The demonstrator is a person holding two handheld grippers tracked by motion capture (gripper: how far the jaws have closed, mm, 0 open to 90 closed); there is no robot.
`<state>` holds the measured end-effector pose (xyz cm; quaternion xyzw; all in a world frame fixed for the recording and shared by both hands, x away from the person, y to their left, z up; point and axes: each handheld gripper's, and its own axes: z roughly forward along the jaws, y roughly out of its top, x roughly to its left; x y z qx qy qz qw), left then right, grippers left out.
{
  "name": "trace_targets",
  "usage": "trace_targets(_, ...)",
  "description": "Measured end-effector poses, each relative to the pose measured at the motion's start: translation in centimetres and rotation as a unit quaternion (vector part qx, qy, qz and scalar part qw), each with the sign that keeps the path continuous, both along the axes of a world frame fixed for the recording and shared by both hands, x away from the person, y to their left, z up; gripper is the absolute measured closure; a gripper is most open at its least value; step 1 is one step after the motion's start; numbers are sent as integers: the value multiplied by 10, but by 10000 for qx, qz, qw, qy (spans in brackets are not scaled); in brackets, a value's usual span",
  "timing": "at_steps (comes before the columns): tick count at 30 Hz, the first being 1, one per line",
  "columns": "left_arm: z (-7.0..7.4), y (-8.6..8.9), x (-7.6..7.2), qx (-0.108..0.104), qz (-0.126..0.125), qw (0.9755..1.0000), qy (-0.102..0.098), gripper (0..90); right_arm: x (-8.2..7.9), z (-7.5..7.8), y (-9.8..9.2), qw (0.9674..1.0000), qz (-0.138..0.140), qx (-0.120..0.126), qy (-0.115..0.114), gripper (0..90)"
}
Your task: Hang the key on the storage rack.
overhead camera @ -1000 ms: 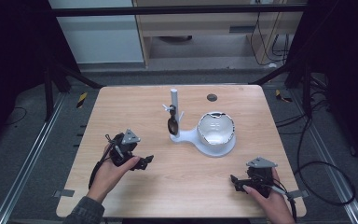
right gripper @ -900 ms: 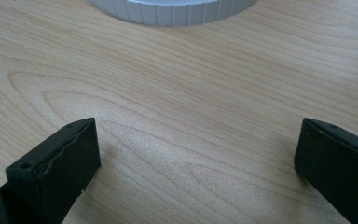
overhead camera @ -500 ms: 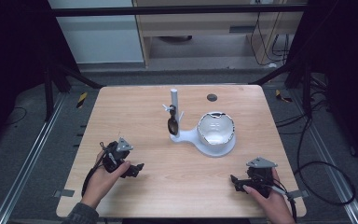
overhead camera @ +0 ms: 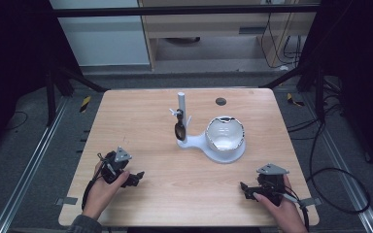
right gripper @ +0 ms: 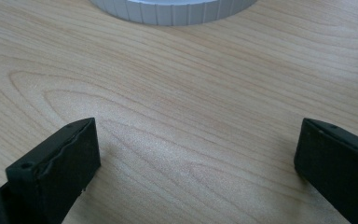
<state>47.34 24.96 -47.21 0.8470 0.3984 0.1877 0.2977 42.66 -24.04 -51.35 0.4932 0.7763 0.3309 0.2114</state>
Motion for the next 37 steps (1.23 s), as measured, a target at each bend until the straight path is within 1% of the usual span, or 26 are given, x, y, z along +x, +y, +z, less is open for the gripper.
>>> trace_targets(2, -4, 5, 1, 56, 38, 10000, 32, 83, 0, 0, 0, 10000, 1, 0, 0, 5)
trace_targets(3, -7, 8, 2, 45, 83, 9999, 34, 83, 0, 0, 0, 10000, 1, -1, -1, 5)
trace_targets(6, -11, 14, 3, -80, 196, 9998, 19, 82, 0, 0, 0, 10000, 2, -1, -1, 5)
trace_targets(9, -15, 19, 5, -274, 307, 9991, 55, 81, 0, 0, 0, 10000, 1, -2, 0, 5)
trace_targets(12, -18, 22, 6, -307, 369, 9988, 58, 81, 0, 0, 0, 10000, 1, 1, 0, 5)
trace_targets(13, -19, 23, 6, -306, 363, 9989, 55, 81, 0, 0, 0, 10000, -2, -2, -1, 5)
trace_targets(15, -21, 23, 6, -374, 394, 9985, 60, 81, 0, 0, 0, 10000, 5, -5, -9, 5)
trace_targets(21, -28, 21, 7, -363, 370, 9986, 129, 80, 0, 0, 0, 10000, 1, 0, 0, 5)
trace_targets(27, -31, 20, 6, -368, 370, 9986, 32, 67, 0, 0, 0, 10000, 3, -8, -11, 5)
trace_targets(30, -36, 21, 4, -478, 384, 9980, -157, 37, 0, 0, 0, 10000, 14, -6, -13, 5)
trace_targets(31, -36, 21, 4, -472, 373, 9980, -186, 29, 0, 0, 0, 10000, 20, -14, -20, 5)
trace_targets(37, -36, 21, 3, -462, 391, 9980, -191, 28, -1, 0, 0, 10000, 22, -11, -11, 5)
